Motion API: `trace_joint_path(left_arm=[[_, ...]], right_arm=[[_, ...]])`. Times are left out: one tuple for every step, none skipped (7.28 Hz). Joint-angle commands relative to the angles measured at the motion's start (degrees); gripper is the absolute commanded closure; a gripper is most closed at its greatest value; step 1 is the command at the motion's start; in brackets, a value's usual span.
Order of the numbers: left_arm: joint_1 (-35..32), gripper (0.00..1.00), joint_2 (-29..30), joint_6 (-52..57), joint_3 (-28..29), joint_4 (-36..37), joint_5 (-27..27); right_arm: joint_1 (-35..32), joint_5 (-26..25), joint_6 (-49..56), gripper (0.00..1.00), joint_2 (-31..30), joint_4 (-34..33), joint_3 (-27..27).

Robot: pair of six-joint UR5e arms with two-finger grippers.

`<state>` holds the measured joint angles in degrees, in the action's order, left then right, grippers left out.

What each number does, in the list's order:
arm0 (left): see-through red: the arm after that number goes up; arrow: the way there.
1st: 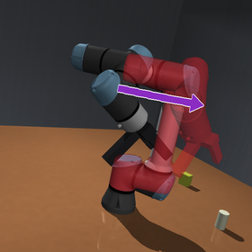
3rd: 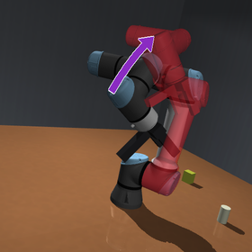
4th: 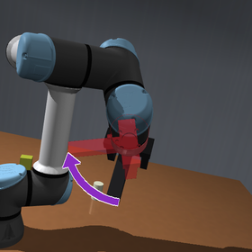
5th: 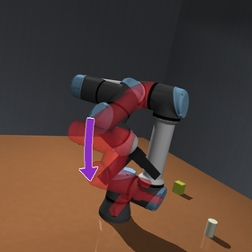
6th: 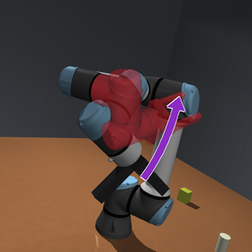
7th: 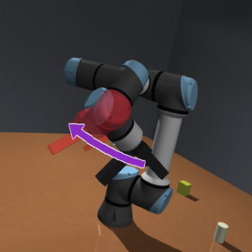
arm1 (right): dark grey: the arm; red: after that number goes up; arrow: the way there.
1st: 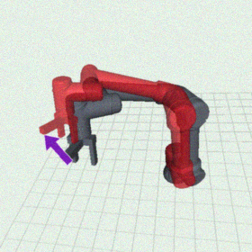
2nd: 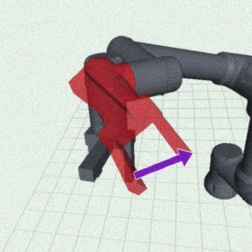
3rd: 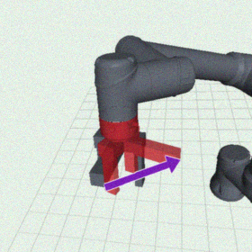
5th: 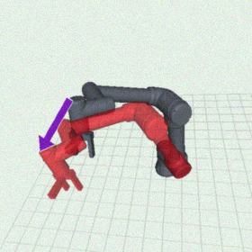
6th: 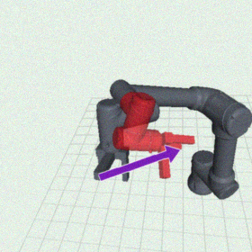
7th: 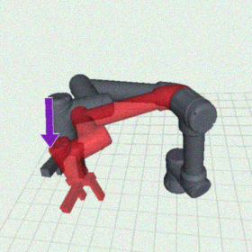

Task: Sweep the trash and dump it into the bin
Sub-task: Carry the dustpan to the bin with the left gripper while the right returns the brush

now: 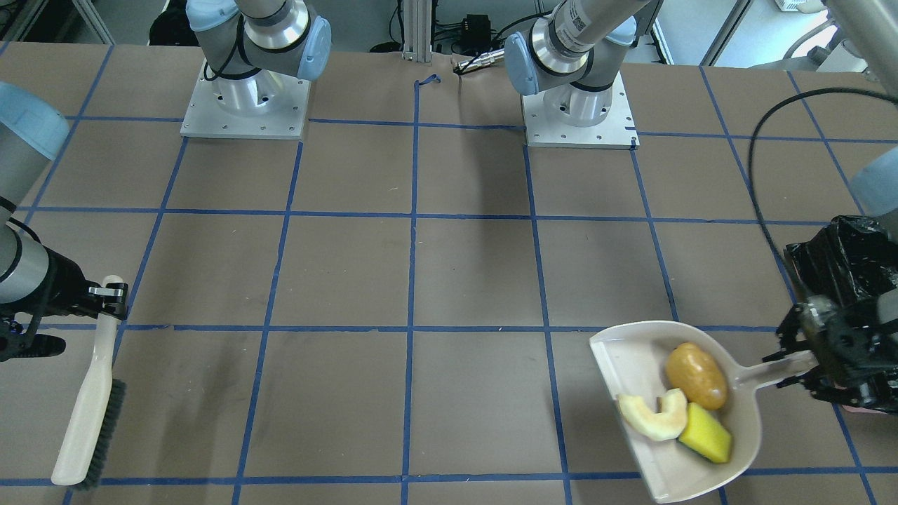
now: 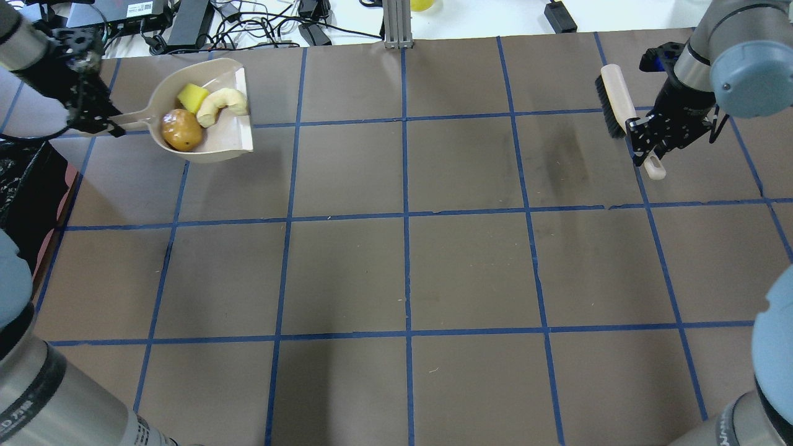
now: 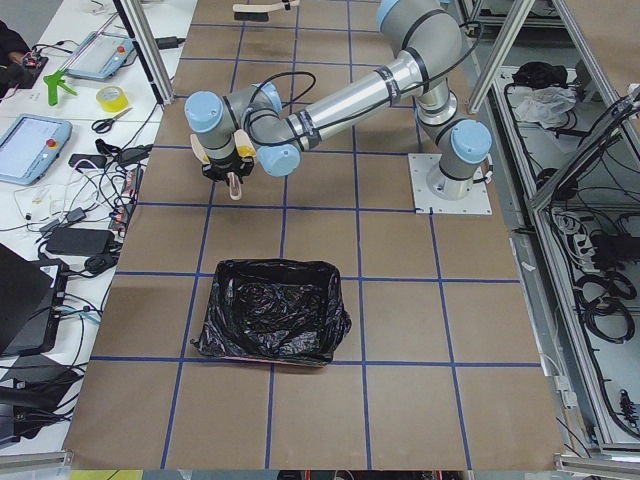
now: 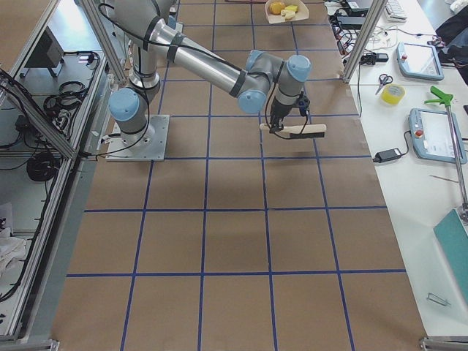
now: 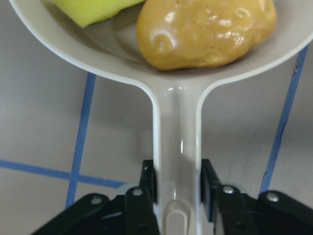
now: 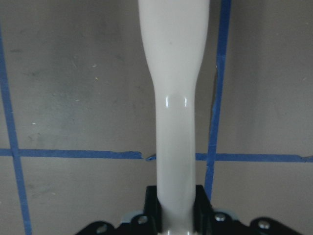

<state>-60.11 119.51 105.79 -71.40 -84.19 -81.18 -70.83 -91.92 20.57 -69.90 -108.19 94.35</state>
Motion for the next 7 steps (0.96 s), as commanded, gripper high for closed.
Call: trace_joint_path(left_arm=[[12.94,1.0,0.9,9.4,9.3,-9.47,0.15],[18.39,1.0,2.12,14.49,13.09,-11.59,-0.11],[22.97,1.0,2.74,18.54,15.82,-11.7,-2.55],[26.59,1.0,4.06,24.67,17.59,-11.35,-3.1],[30.19,1.0,5.55,29.08,18.83,-10.22,-3.19],[31.7,1.0,7.22,33.91,21.01,-7.34,-3.45],[32.07,1.0,8.97,37.44,24.34,-6.61,-5.81]], right_arm=[[2.19,-0.63,1.75,1.0,-0.06,-7.19,4.6],[2.28,-0.54,1.75,1.0,0.37,-7.21,4.7],[2.28,-0.54,1.75,1.0,1.07,-7.21,4.79],[2.28,-0.54,1.75,1.0,1.43,-7.04,4.79],[2.28,-0.45,1.41,1.0,1.6,-6.86,4.79],[2.28,-0.45,1.31,1.0,1.95,-6.78,4.87],[2.28,-0.45,1.31,1.0,2.05,-6.6,4.88]])
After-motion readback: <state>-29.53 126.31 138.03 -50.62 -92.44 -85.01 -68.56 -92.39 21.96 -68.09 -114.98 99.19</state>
